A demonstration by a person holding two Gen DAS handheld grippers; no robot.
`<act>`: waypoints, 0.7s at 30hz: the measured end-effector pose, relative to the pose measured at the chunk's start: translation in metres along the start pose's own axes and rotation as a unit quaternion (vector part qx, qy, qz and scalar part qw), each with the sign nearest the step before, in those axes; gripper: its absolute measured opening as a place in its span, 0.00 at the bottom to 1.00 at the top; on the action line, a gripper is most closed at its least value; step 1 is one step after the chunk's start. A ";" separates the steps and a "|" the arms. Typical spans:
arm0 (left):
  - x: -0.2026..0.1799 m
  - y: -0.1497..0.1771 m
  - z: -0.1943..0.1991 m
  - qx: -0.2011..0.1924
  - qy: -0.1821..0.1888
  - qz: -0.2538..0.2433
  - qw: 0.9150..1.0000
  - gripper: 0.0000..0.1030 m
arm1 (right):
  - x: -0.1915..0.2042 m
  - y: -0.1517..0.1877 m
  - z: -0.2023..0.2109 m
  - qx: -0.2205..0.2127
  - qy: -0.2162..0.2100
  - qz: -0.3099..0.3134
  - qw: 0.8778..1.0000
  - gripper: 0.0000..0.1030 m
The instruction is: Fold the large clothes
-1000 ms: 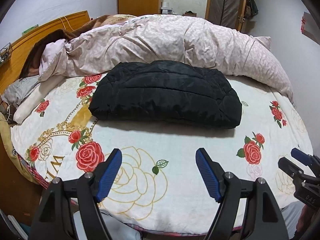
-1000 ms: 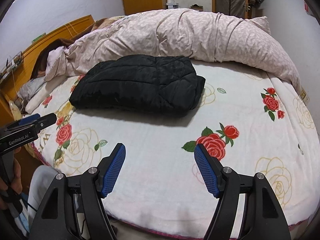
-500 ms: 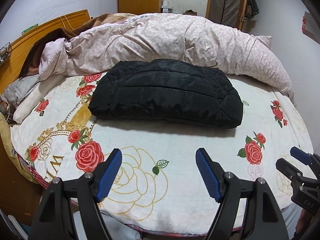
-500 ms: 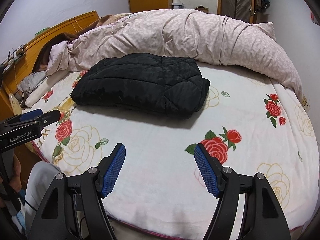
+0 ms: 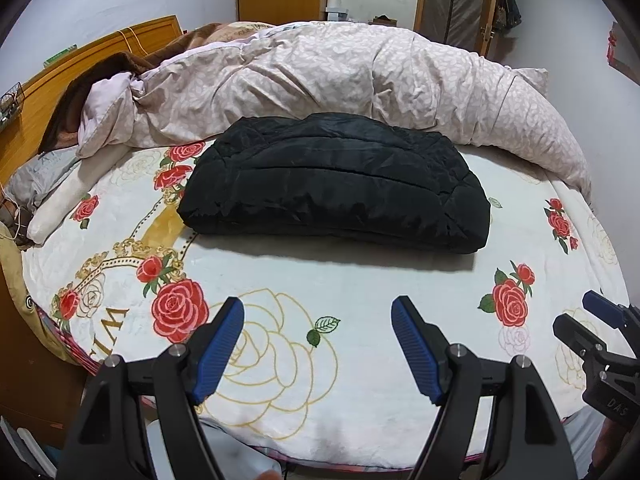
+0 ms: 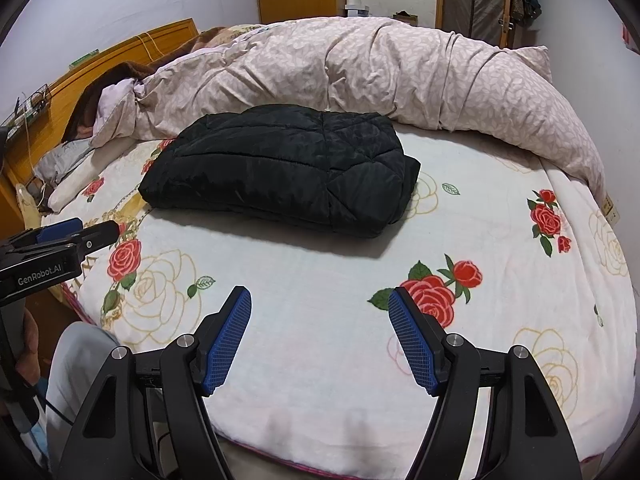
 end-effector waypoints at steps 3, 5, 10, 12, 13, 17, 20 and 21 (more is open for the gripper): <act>0.000 0.000 0.000 -0.001 0.005 0.002 1.000 0.76 | 0.000 0.000 0.000 0.000 0.000 -0.001 1.000 0.69; 0.000 0.000 0.001 -0.002 0.006 0.001 1.000 0.76 | 0.000 0.000 0.000 0.001 0.000 -0.001 1.000 0.69; 0.001 -0.001 0.002 -0.004 0.007 0.001 1.000 0.76 | 0.001 0.000 0.000 0.000 0.000 0.000 1.000 0.69; 0.001 -0.001 0.002 -0.004 0.006 0.001 1.000 0.76 | 0.001 -0.001 0.000 -0.001 0.001 -0.001 1.000 0.69; 0.001 -0.001 0.002 -0.004 0.007 0.000 1.000 0.76 | 0.001 -0.001 0.000 0.000 0.002 -0.001 1.000 0.69; 0.002 -0.001 0.002 -0.003 0.007 0.002 1.000 0.76 | 0.000 -0.001 -0.001 0.000 0.002 0.000 1.000 0.69; 0.003 -0.001 0.003 -0.002 0.010 0.003 1.000 0.76 | 0.000 -0.001 0.000 0.000 0.002 0.000 1.000 0.69; 0.003 -0.001 0.002 -0.001 0.011 0.004 1.000 0.76 | 0.001 -0.001 0.000 0.000 0.001 0.000 1.000 0.69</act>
Point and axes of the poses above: each gripper's, at about its wrist camera, not at the fingertips, and z roughly against the way its jaws point, x to its left, y to its underside, the point moved 5 cm from there along -z, roughly the way its jaws point, and after that the axes turned 10 degrees about x, right-handed, at the moved point
